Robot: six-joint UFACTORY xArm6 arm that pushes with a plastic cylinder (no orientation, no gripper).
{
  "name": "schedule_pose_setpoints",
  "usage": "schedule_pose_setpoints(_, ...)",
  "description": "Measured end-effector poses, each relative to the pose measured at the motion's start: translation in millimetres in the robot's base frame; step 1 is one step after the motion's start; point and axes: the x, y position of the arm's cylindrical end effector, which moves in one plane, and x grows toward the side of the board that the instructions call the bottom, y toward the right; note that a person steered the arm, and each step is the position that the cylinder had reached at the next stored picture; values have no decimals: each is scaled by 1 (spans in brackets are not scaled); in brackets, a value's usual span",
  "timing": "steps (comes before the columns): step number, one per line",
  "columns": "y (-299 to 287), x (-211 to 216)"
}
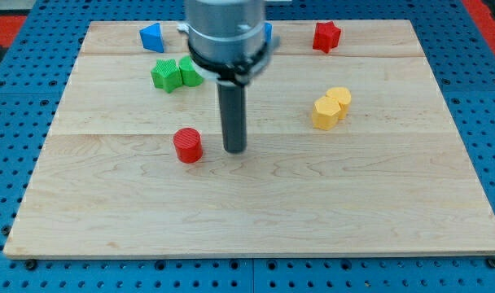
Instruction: Move the red circle towards the left of the board
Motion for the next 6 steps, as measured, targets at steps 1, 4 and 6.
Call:
schedule_pose_setpoints(1, -59, 2)
schedule_pose_setpoints(4, -36, -86)
schedule_pose_setpoints(6, -99, -99)
